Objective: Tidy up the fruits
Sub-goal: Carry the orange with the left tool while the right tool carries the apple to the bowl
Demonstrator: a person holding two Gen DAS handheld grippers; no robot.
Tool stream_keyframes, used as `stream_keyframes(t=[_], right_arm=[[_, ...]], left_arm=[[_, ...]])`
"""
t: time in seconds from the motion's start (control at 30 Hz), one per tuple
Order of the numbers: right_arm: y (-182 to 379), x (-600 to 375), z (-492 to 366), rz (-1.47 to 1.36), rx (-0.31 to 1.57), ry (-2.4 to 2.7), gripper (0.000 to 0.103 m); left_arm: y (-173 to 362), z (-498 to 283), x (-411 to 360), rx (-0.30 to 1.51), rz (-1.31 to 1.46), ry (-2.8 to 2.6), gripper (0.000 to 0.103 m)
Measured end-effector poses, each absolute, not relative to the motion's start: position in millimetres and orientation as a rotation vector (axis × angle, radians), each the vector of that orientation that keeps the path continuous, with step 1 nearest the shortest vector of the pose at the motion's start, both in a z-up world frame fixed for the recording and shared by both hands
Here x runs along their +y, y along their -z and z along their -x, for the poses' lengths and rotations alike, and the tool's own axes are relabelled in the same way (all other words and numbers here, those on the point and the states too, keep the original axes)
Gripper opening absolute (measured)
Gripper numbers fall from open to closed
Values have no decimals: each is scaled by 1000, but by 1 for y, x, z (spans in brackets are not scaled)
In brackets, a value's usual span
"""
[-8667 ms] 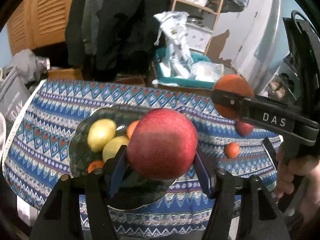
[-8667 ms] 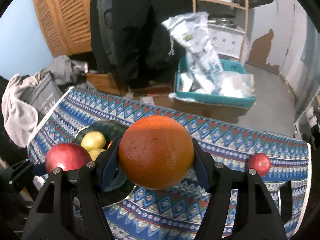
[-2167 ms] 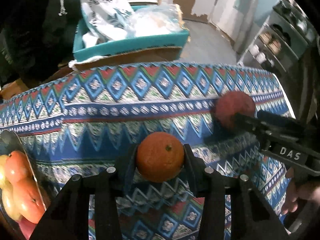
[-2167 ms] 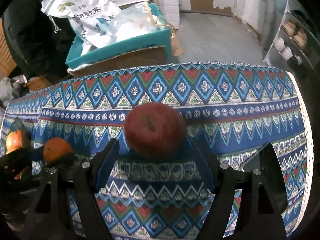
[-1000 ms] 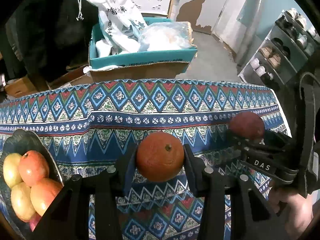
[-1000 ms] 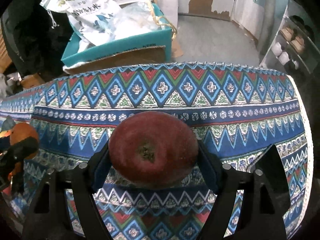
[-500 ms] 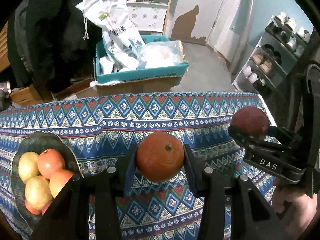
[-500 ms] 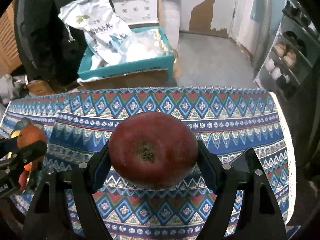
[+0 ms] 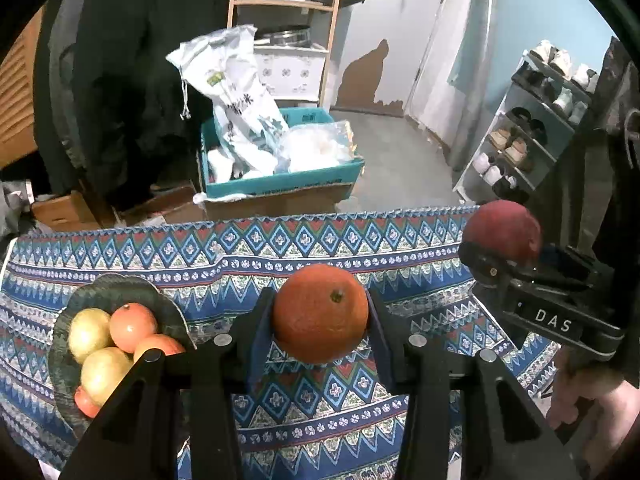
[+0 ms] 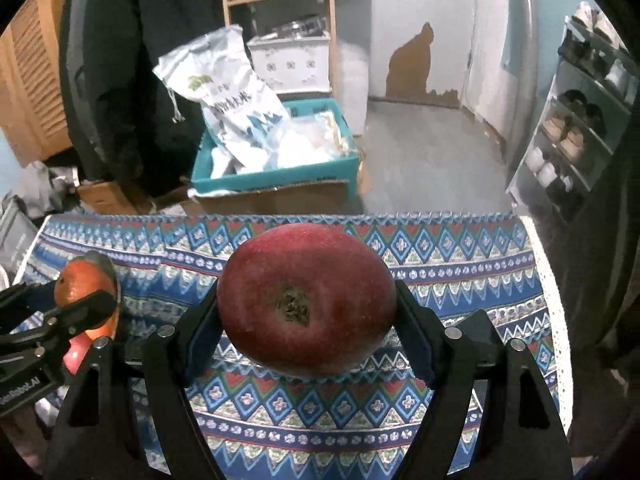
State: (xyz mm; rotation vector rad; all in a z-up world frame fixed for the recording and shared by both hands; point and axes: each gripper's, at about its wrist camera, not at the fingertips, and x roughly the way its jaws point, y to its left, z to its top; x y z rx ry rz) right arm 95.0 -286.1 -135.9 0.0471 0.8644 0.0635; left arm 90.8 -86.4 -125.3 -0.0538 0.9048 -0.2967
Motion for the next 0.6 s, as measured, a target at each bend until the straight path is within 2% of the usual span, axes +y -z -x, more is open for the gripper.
stream_keyframes(t=[0.6], right_arm=[[85,-249,-66,-27,770,-143,78]], left_arm=[[91,-57,-54,835,74,275,45]])
